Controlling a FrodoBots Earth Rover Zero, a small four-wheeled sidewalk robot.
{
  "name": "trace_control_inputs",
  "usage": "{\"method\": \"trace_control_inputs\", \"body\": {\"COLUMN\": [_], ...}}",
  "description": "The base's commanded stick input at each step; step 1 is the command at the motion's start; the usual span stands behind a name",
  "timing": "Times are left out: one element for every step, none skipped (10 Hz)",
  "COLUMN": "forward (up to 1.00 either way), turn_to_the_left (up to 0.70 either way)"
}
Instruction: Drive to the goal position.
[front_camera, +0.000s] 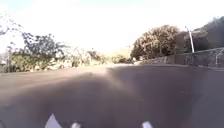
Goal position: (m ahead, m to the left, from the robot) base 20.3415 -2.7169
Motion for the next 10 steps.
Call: {"method": "trace_control_inputs", "body": {"forward": [0.85,0.85,0.85,0.85,0.85,0.85,0.85,0.85,0.85,0.85], "turn_to_the_left": [0.00,0.00,0.00,0.00,0.00,0.00,0.00,0.00,0.00,0.00]}}
